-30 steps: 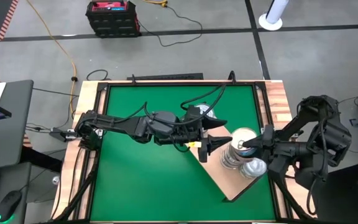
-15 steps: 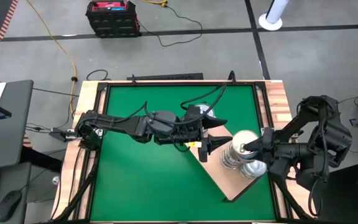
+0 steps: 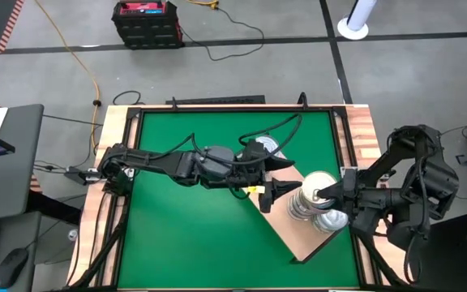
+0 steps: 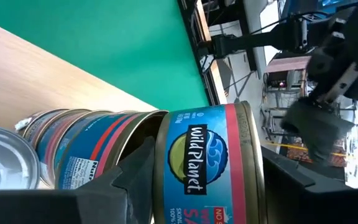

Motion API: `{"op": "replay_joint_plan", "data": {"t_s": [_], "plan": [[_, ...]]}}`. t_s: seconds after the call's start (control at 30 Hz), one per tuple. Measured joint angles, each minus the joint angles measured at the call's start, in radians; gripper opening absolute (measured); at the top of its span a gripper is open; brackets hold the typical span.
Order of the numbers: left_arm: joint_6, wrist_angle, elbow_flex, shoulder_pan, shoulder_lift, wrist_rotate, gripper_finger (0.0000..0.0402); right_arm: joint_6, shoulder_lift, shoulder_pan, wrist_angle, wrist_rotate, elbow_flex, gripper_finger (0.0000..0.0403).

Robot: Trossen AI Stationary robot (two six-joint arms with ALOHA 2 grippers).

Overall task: Stack canned seafood by type on shelf
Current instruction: Stack the blue and pink tuna can on top of the other blue and pink tuna cans on the shelf

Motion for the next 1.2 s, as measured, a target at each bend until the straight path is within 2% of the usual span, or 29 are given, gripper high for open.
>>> {"op": "replay_joint_plan", "data": {"t_s": [0.27,0.5,0.67,1.2], "plan": [[-0.014,-0.078,0.0,0.004,0.0,-0.004,0.0307,-0.018,-0.001,0.027,0.0,0.095,0.0,0.0235],[-0.004,-0.069,0.0,0.017,0.0,-0.001,0.0307,-0.014,-0.001,0.03,-0.001,0.086,0.0,0.0224],[-0.009,-0.07,0.0,0.017,0.0,0.005,0.0307,0.047,-0.001,0.03,-0.059,0.086,0.0,0.0231],[-0.016,-0.069,0.0,0.017,0.0,0.052,0.0307,0.069,-0.002,0.032,-0.056,0.051,0.001,0.0239]]}}
